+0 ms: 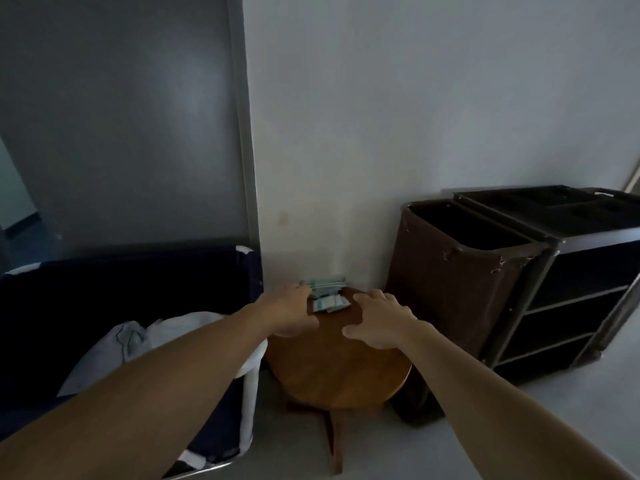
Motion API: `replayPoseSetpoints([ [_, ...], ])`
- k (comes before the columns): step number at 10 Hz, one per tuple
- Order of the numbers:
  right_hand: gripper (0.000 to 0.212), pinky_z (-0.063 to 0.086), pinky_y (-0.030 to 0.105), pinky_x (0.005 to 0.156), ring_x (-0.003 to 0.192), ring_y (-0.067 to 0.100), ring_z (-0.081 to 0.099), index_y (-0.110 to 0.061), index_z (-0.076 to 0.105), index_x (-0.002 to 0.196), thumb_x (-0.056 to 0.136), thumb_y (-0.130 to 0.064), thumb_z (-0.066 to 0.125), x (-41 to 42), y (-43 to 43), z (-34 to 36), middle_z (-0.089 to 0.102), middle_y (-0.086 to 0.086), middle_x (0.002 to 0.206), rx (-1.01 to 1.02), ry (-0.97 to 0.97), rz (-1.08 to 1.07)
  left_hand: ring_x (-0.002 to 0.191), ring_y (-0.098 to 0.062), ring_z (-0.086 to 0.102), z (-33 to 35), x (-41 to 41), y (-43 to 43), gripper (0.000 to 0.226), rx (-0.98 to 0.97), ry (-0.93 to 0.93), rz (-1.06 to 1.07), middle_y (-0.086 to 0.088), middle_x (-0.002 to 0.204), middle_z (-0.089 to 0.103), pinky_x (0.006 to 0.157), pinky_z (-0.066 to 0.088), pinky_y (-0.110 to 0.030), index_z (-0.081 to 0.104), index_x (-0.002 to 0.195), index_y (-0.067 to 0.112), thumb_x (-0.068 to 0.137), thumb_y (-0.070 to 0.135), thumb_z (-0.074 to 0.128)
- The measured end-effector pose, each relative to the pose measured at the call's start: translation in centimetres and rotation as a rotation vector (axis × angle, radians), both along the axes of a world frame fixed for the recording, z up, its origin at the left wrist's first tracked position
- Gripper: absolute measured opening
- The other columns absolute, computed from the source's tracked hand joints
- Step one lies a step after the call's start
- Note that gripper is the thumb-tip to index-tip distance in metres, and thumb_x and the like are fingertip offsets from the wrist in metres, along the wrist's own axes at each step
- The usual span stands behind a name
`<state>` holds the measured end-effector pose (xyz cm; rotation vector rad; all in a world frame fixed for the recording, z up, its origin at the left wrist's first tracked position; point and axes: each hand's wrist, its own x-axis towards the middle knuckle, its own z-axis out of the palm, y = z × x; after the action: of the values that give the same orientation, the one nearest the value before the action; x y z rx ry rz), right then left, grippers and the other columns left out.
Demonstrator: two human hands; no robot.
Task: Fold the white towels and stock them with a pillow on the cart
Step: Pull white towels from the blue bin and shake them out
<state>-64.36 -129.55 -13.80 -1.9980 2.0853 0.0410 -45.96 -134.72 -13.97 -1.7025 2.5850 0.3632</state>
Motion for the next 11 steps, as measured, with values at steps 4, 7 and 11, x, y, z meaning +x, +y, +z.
replayPoseSetpoints([
  [4, 0.086, 0.034, 0.056, 0.109, 0.141, 0.029, 0.032, -0.036, 0.028, 0.151, 0.075, -0.062, 0.058, 0.5, -18.5, -5.6, 0.029, -0.003, 0.157, 0.070, -0.032, 0.010, 0.136, -0.027, 0.039, -7.1, -1.8, -17.7, 0.067, 0.106, -0.050, -0.058, -0.008, 0.153, 0.035, 0.108, 0.037, -0.040, 0.028, 0.151, 0.017, 0.096, 0.050, 0.049],
  [7, 0.080, 0.026, 0.052, 0.116, 0.147, 0.030, 0.023, -0.026, 0.027, 0.154, 0.086, -0.058, 0.055, -2.7, -29.2, -11.4, 0.023, 0.005, 0.160, 0.234, -0.019, 0.088, 0.129, -0.025, 0.044, -11.9, -3.7, -26.6, 0.056, 0.241, -0.047, 0.033, -0.007, 0.145, 0.043, 0.103, 0.041, -0.038, 0.040, 0.142, 0.018, 0.096, 0.047, 0.050],
  [11, 0.064, 0.027, 0.053, 0.113, 0.143, 0.034, 0.027, -0.019, 0.035, 0.149, 0.093, -0.042, 0.058, -2.6, -41.6, -16.5, 0.029, 0.010, 0.155, 0.315, -0.103, 0.420, 0.107, -0.022, 0.057, -14.8, -4.0, -32.9, 0.037, 0.386, 0.016, 0.401, -0.004, 0.122, 0.059, 0.090, 0.050, -0.038, 0.056, 0.109, 0.021, 0.084, 0.048, 0.057],
])
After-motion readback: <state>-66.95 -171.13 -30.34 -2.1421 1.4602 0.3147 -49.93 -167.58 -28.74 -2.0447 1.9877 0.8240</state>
